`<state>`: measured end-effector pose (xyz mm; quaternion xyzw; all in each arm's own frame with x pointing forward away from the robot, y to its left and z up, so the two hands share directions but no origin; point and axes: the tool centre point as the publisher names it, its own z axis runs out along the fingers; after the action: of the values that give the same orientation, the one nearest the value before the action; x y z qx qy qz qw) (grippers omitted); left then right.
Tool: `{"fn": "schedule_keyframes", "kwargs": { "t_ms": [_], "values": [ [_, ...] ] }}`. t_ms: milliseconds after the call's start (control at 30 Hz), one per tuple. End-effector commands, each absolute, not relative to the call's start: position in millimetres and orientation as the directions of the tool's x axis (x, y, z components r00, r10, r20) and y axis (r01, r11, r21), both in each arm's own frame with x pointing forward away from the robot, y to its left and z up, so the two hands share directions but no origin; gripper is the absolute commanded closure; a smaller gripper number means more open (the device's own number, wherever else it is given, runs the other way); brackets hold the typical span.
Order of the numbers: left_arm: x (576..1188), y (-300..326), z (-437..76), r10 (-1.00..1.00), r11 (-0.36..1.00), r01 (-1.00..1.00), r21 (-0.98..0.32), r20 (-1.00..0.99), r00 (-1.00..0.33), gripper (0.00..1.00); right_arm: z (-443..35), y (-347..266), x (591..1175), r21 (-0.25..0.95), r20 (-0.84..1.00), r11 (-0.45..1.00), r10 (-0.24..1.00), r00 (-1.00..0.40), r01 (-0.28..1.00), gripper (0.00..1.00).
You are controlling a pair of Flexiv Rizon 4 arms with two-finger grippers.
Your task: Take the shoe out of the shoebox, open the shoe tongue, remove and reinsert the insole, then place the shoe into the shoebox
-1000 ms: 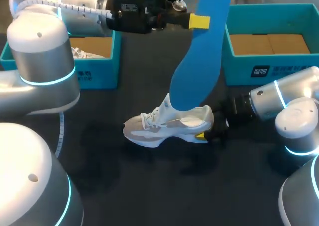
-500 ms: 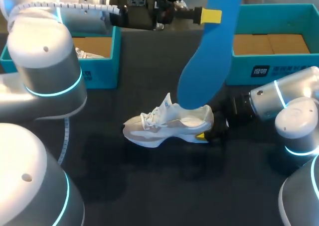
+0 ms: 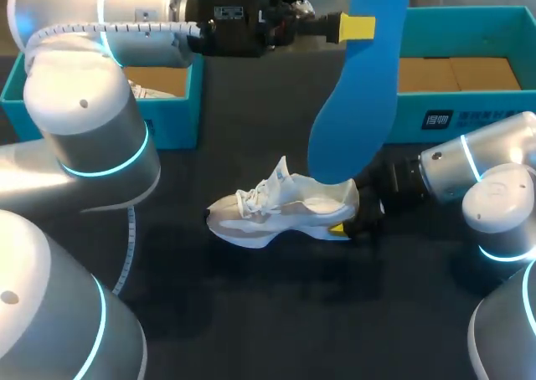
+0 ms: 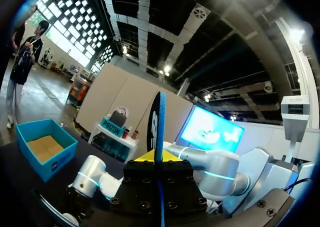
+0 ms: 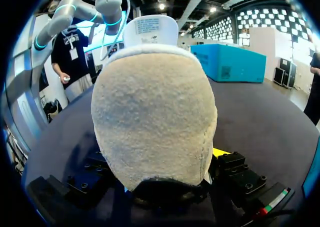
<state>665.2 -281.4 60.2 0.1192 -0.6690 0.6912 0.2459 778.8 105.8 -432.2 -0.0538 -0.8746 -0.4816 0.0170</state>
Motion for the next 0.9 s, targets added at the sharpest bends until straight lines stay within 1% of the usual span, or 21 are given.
{"fn": "schedule_keyframes", "kwargs": {
  "t_ms": [33, 533, 567, 800, 900],
  "values": [
    [660, -276, 55, 0.163, -0.013, -0.488, -0.873, 0.48, -0.862, 1.0, -444, 112, 777, 0.839, 0.082, 0.532, 0.078, -0.994, 0.111, 1.0],
    [660, -276, 55, 0.163, -0.013, -0.488, -0.873, 0.48, -0.862, 1.0, -444, 112, 777, 0.839, 0.082, 0.532, 0.078, -0.994, 0.111, 1.0],
    [661, -276, 56, 0.172, -0.023, -0.523, -0.852, 0.512, -0.842, 1.0, -444, 112, 777, 0.839, 0.082, 0.532, 0.078, -0.994, 0.111, 1.0],
    [662, -270, 67, 0.183, -0.078, -0.602, -0.795, 0.582, -0.792, 1.0, -444, 112, 777, 0.839, 0.082, 0.532, 0.078, -0.994, 0.111, 1.0],
    [656, -268, 71, 0.221, -0.106, -0.667, -0.738, 0.636, -0.739, 1.0, -444, 112, 777, 0.839, 0.082, 0.532, 0.078, -0.994, 0.111, 1.0]
  ]
}}
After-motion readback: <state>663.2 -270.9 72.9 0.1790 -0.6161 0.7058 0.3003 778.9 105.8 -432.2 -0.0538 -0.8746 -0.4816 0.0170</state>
